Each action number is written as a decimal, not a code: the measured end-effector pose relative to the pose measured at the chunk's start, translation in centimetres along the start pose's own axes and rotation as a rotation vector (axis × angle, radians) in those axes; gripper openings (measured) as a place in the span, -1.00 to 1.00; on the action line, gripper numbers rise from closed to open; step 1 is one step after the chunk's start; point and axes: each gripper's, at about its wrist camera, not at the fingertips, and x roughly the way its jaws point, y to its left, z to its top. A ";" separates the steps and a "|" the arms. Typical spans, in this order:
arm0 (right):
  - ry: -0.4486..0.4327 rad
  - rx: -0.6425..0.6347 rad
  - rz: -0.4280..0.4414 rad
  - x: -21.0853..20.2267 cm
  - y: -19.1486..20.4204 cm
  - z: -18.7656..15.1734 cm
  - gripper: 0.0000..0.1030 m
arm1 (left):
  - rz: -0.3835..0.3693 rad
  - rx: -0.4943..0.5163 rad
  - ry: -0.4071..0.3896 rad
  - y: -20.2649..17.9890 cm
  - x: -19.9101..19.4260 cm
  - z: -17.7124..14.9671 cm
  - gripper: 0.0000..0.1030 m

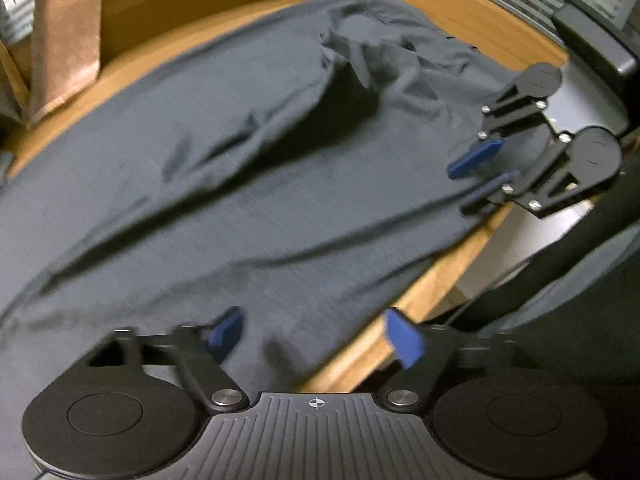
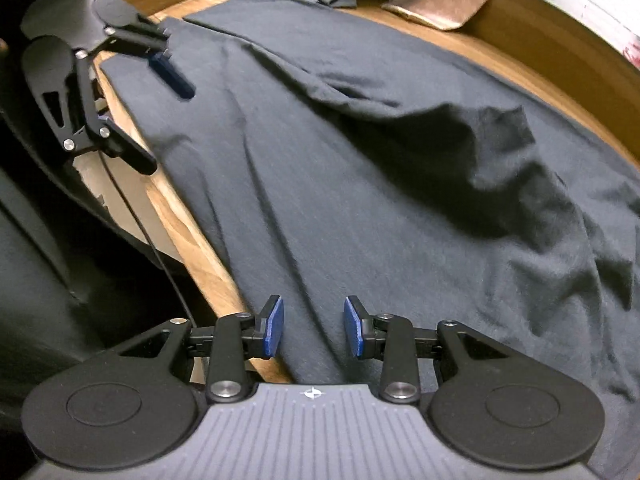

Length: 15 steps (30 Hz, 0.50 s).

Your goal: Fold clothes

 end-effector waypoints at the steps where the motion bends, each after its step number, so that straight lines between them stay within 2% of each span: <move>1: 0.008 -0.007 -0.013 0.3 -0.1 -0.1 -0.27 | -0.016 -0.014 0.013 0.2 0.4 -0.2 0.29; 6: 0.029 -0.016 -0.096 1.2 -1.0 -0.5 -0.27 | -0.023 -0.065 0.079 1.1 1.9 -1.3 0.13; 13: 0.058 0.102 -0.236 0.1 -4.6 -1.7 -0.26 | -0.016 -0.065 0.081 1.2 1.8 -1.4 0.14; 15: 0.047 0.129 -0.237 -0.8 -5.0 -2.0 -0.27 | -0.008 -0.062 0.085 1.0 1.8 -1.3 0.14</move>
